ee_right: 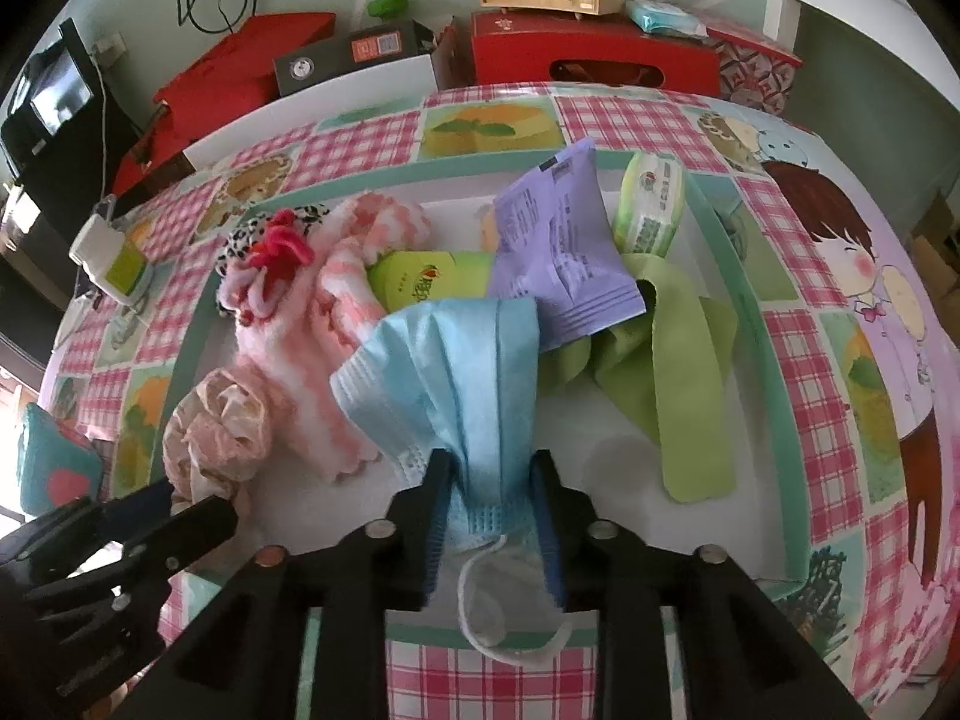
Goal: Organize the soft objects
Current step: 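Open both tools to drop the cloth and the mask into the tray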
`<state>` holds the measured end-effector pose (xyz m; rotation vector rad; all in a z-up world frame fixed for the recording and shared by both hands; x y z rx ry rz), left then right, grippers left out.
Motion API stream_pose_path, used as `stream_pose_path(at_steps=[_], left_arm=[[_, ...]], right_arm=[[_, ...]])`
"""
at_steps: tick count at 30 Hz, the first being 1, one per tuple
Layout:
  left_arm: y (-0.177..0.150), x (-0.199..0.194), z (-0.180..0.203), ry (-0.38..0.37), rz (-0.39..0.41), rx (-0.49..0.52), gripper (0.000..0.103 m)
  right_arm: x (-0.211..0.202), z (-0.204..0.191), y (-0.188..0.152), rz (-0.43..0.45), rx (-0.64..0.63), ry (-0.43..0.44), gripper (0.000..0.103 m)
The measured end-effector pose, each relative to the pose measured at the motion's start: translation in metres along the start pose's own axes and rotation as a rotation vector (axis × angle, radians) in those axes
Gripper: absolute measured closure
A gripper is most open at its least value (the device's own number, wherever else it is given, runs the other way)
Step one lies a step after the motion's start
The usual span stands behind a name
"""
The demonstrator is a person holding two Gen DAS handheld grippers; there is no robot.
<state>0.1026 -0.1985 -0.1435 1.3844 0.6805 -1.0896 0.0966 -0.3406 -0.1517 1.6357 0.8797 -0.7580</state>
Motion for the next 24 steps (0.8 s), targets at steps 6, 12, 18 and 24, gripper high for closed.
stream_pose_path(at_steps=[6,12,18,24], left_arm=[[-0.002,-0.005,0.002,0.006,-0.011,0.013,0.047],[-0.003,-0.017,0.0,0.029,0.001,0.016,0.04],[-0.003,-0.035,-0.007,0.058,0.034,0.012,0.032],[-0.004,-0.053,-0.021,0.103,0.074,0.006,0.016]], right_arm=[[-0.001,0.002,-0.003,-0.018,-0.001,-0.021,0.051],[-0.008,-0.002,-0.005,-0.024,-0.015,-0.036,0.041],[-0.019,-0.007,-0.009,-0.025,-0.021,-0.046,0.036],[-0.029,-0.01,-0.014,-0.024,-0.023,-0.061,0.022]])
Point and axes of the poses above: each gripper's, at about its wrist camera, not at the fingertips, and x roughly the way its jaws point, z to its right, y to its top, the point moved 8 cm from there along x, roughly the way its jaws point, and after that the axes turned 8 degrees about y, right-handed, at the moved point
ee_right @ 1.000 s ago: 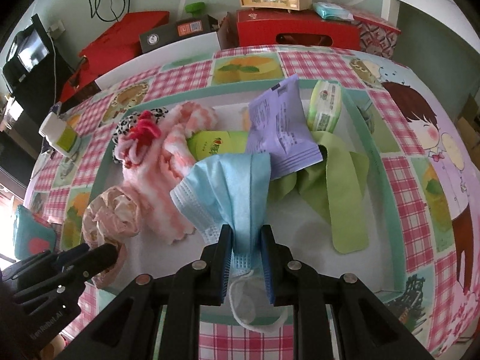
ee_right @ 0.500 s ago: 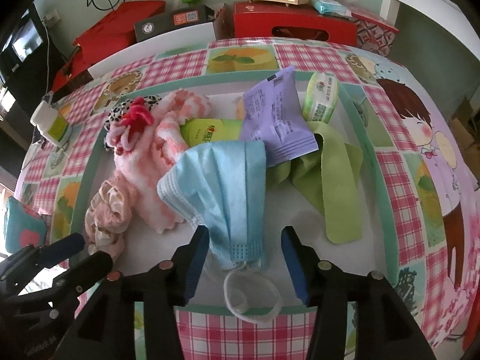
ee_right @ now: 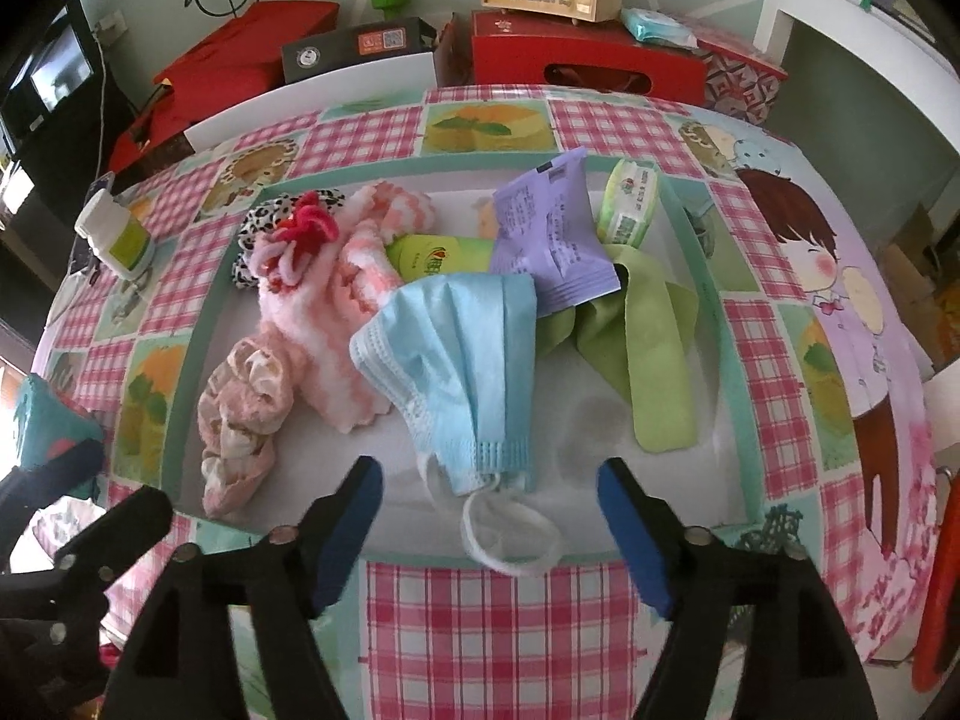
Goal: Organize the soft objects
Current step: 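Open both tools to drop the cloth and the mask into the tray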
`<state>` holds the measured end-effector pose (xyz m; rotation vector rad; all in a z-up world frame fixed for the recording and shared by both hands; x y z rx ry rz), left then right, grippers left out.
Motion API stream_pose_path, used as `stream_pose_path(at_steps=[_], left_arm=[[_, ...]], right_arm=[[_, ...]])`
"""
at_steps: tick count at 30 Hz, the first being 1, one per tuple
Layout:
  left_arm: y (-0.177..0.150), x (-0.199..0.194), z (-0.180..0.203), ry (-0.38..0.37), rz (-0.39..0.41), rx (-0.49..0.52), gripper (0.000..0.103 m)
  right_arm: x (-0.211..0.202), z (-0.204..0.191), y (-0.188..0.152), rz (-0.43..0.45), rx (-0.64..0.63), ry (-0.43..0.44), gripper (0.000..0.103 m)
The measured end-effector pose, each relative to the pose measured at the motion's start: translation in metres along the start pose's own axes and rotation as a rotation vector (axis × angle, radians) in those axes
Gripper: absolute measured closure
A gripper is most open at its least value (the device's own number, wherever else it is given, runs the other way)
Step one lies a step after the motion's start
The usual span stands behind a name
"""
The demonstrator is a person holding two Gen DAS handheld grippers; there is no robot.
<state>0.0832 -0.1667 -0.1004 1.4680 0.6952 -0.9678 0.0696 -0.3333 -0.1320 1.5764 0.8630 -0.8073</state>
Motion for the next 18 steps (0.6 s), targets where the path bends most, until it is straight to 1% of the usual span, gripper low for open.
stream_pose_path(at_steps=[3,7,9,12,17,18], left_arm=[[-0.003,-0.005,-0.01,0.031,0.006,-0.006,0.016],[-0.008,-0.009,-0.024,0.062,-0.002,-0.029,0.011],[-0.011,-0.01,-0.03,0.073,-0.007,-0.041,0.011],[-0.016,-0.013,-0.037,0.087,-0.012,-0.054,0.011],[-0.022,-0.017,-0.046,0.107,-0.009,-0.065,0.01],[-0.024,-0.018,-0.048,0.112,-0.007,-0.067,0.01]], right_arm=[[-0.004,-0.002,-0.003,0.0,-0.001,-0.003,0.022],[-0.01,-0.005,-0.008,-0.004,-0.011,-0.01,0.021],[-0.012,-0.008,-0.01,-0.005,-0.016,-0.009,0.02],[-0.015,-0.011,-0.014,-0.007,-0.024,-0.014,0.009],[-0.02,-0.014,-0.019,-0.011,-0.029,-0.02,0.008],[-0.021,-0.015,-0.019,-0.01,-0.031,-0.023,0.004]])
Point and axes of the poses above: each gripper's, at about its wrist camera, not at the fingertips, and x roughly the way its jaws point, z to its right, y to its top, the point moved 8 cm from there along x, roughly the way its jaws point, and after that the axes turned 8 degrees about y, right-handed, at the moved point
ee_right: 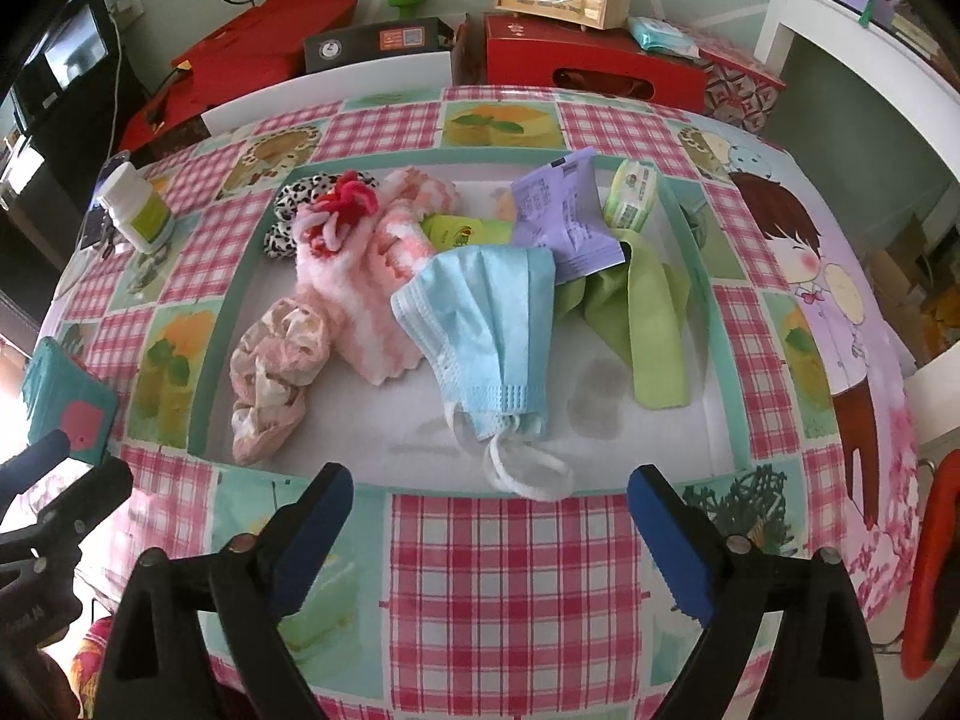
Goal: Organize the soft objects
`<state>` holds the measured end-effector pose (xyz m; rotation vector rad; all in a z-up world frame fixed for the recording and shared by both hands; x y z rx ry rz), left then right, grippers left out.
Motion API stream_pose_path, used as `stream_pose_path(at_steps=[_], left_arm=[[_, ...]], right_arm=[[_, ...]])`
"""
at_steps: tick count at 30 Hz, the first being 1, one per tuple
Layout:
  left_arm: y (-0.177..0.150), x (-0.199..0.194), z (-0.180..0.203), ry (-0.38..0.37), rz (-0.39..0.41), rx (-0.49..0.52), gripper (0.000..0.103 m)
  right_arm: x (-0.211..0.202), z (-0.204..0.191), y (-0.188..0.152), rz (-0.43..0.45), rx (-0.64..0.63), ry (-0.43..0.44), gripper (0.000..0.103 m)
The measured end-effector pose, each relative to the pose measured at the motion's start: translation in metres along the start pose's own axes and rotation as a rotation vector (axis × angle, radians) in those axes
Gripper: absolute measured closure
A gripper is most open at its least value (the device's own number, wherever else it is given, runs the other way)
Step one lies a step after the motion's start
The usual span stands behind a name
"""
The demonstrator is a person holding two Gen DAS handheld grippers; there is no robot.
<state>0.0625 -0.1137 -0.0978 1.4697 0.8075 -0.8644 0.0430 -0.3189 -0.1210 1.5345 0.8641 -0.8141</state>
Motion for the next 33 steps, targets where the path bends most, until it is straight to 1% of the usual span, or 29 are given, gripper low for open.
stream_pose_path(at_steps=[1,6,9,12,22,29,32,33], left_arm=[[-0.001,0.0,-0.001,0.005,0.001,-0.001,0.009],[-0.005,-0.003,-0.011,0.048,0.005,-0.006,0.009],[-0.007,-0.006,-0.015,0.041,0.007,-0.013,0.009],[-0.01,-0.009,-0.018,0.049,0.012,-0.009,0.009],[-0.016,-0.021,-0.026,0.116,0.045,0.005,0.009],[-0.025,-0.023,-0.029,0.141,0.033,0.009,0.009],[-0.029,-0.024,-0.031,0.173,0.025,0.022,0.009],[-0.03,-0.025,-0.031,0.173,0.026,0.021,0.009]], right_arm=[[-0.001,0.0,0.0,0.001,-0.001,-0.002,0.0],[-0.007,-0.004,-0.003,0.008,-0.003,0.005,0.0],[-0.011,-0.007,-0.006,0.009,-0.007,0.001,0.0],[-0.013,-0.009,-0.008,0.008,-0.012,-0.001,0.0],[-0.017,-0.02,-0.016,-0.001,-0.04,-0.01,0.0],[-0.021,-0.024,-0.022,-0.005,-0.052,-0.017,0.0],[-0.023,-0.026,-0.024,-0.007,-0.056,-0.02,0.0],[-0.023,-0.026,-0.025,-0.008,-0.056,-0.021,0.0]])
Point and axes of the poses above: each gripper's, at about its wrist camera, not at the fingertips, and x roughly the way its jaws point, z to its right, y to its top, the point moved 8 cm from there along x, roughly the way its jaws point, and after that the axes turned 8 degrees about y, right-handed, at the moved point
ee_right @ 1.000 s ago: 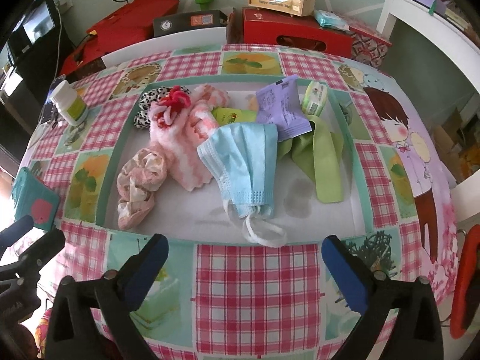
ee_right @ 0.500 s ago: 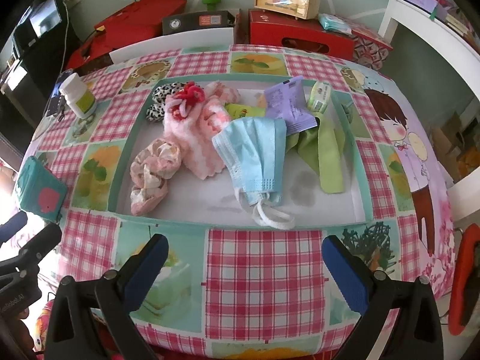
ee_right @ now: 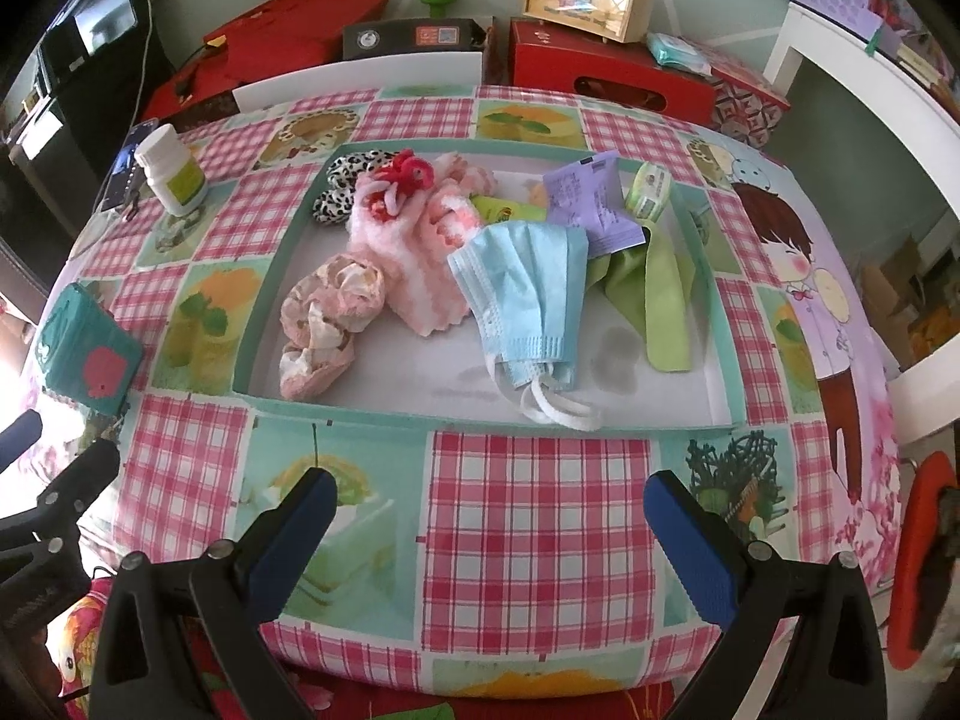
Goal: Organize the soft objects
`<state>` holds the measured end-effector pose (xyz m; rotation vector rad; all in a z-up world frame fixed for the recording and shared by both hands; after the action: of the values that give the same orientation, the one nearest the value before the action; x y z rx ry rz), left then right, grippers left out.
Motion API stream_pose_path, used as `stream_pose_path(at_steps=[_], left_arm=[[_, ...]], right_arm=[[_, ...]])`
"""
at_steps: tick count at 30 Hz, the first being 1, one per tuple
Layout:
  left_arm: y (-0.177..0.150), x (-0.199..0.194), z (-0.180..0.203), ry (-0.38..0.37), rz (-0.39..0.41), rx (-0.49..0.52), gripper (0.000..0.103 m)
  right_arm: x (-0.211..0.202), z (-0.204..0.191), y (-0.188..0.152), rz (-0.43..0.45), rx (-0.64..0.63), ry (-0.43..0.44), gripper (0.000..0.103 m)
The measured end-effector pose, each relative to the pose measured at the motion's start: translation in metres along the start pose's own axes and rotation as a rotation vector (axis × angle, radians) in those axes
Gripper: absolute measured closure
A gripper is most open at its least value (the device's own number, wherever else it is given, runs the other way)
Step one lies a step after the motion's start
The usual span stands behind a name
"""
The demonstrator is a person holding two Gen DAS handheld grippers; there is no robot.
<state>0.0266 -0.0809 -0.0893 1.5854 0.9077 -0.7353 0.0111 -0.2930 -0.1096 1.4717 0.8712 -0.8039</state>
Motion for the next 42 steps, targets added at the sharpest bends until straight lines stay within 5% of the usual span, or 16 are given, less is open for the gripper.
stream_pose_path(at_steps=[22,42], left_arm=[[-0.008,0.0,-0.015,0.103,-0.018,-0.02,0.009],[-0.014,0.006,-0.016,0.107,-0.056,-0.028,0.009]], right_arm=[[0.0,-0.002,-0.007,-0.016,-0.012,-0.008,0.0],[0.003,-0.001,-0.009,-0.029,-0.01,-0.011,0.0]])
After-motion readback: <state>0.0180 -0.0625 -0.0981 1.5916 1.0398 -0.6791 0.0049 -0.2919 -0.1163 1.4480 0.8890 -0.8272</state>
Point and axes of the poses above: each gripper's, at about its wrist camera, not at the fingertips, and x roughly the way its jaws point, z to its right, y to its top, the point moved 8 cm from there along x, roughly the way its jaws point, and after that the axes turned 8 degrees about y, right-handed, at the moved point
